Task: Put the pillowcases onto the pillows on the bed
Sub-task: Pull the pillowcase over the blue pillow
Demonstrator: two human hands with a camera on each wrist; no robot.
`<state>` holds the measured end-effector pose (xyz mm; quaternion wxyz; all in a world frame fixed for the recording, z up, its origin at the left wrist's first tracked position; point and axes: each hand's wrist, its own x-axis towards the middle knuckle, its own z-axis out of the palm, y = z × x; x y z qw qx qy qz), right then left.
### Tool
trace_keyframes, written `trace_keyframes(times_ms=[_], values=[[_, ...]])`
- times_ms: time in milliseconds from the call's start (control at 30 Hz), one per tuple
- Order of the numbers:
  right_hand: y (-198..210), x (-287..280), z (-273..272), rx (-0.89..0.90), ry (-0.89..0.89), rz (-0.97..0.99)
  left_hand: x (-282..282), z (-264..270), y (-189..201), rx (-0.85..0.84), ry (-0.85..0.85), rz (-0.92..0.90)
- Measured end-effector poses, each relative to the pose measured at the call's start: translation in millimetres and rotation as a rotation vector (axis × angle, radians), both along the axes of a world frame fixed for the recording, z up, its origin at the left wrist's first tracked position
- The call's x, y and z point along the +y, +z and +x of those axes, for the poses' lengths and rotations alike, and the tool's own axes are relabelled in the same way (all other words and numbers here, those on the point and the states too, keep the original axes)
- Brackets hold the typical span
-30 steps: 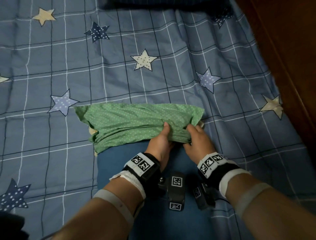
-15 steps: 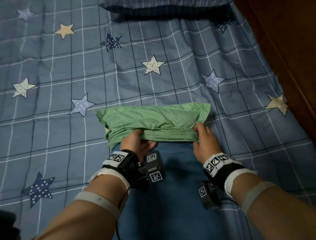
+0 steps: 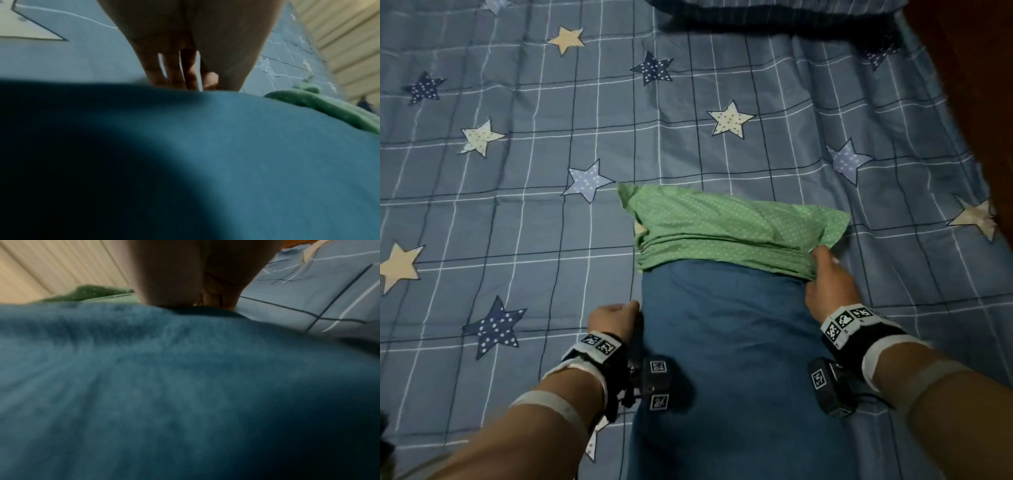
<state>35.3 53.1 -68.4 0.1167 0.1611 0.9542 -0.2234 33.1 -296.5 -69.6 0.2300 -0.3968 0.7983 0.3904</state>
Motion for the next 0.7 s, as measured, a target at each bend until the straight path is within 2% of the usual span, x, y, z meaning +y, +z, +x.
trace_keyframes(times_ms=[33, 133, 233, 300, 333, 400, 467, 500, 567, 700], values=[[-1, -1, 1, -0.002, 0.001, 0.007, -1, 3, -3, 0.082, 0.026, 0.028], [4, -10, 0, 0.009, -0.1, -0.013, 8, -4, 3, 0.352, 0.059, 0.286], [19, -30, 1, 0.148, -0.166, 0.142, 17, -19, 9, 0.478, -0.086, 0.385], [39, -55, 0, 0.254, -0.043, 0.269, 18, -24, 7, 0.489, -0.19, 0.304], [49, -71, -1, 0.32, 0.057, 0.267, 16, -24, 5, 0.485, -0.239, 0.26], [63, -103, -4, 0.392, 0.262, 0.078, 14, -23, 3, 0.474, -0.315, 0.211], [72, -138, -5, 0.285, 0.403, -0.228, 13, -20, 3, 0.481, -0.341, 0.228], [75, -154, -3, 0.195, 0.456, -0.31, 12, -17, 3, 0.484, -0.345, 0.244], [73, -177, -1, 0.055, 0.534, -0.259, 8, -8, 0, 0.472, -0.385, 0.278], [58, -185, 7, -0.018, 0.451, -0.104, 3, 6, 4, 0.41, -0.438, 0.394]])
